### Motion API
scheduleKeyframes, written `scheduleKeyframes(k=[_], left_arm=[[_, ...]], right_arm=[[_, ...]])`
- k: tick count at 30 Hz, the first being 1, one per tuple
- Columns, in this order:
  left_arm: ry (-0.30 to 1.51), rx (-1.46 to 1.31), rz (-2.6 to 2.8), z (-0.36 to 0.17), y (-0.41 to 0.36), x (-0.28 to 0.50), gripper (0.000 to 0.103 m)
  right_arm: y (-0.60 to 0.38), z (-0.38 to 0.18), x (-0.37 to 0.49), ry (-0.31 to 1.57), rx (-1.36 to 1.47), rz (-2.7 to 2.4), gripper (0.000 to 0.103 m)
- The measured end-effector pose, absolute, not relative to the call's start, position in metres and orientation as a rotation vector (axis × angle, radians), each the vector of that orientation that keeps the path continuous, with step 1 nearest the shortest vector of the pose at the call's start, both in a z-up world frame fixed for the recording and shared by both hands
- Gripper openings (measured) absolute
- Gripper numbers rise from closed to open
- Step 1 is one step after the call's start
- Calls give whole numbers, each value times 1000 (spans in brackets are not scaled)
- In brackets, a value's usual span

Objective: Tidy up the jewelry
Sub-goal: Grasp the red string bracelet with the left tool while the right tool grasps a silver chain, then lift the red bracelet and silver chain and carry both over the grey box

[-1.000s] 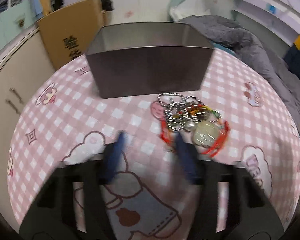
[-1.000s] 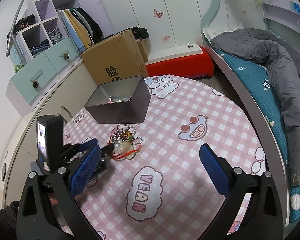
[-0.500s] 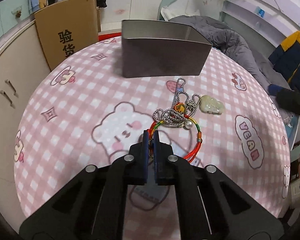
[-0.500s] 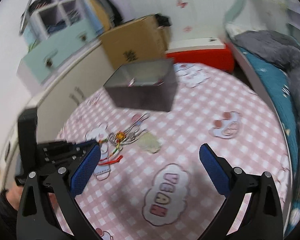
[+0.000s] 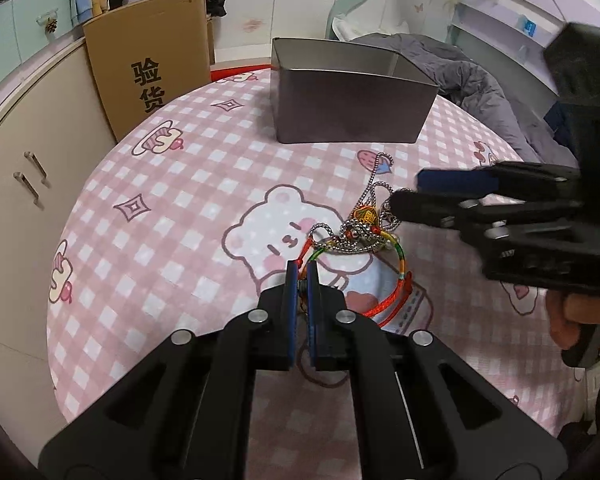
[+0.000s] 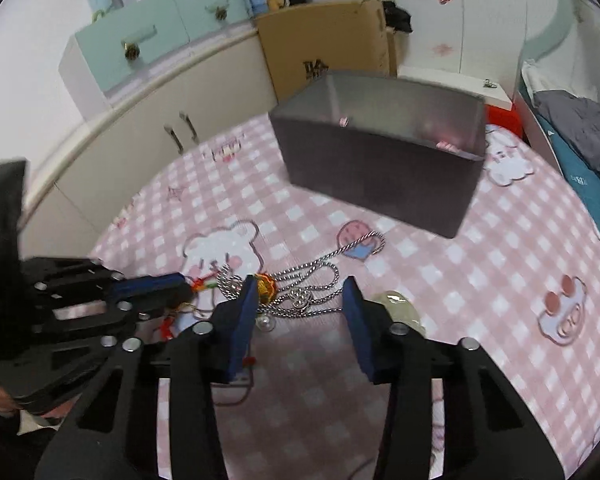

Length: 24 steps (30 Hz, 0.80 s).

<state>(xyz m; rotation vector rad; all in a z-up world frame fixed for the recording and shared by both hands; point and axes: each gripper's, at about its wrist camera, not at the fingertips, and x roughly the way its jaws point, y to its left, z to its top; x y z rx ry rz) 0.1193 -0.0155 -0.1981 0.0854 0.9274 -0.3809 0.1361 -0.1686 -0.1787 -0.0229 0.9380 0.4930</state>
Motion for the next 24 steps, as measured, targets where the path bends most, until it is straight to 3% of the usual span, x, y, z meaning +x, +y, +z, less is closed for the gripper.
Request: scheduleKeyframes(k=[6, 20, 24], left_arm=[[931, 86, -376, -201, -15, 120, 4], [794, 96, -324, -143, 19, 122, 4], [843, 53, -406, -149, 10, 130, 5]], right_arm=[[-167, -190, 135, 929, -71, 474, 18], [-204, -115, 128, 753, 74, 498, 17], [-203, -107, 132, 750, 59, 505, 17]])
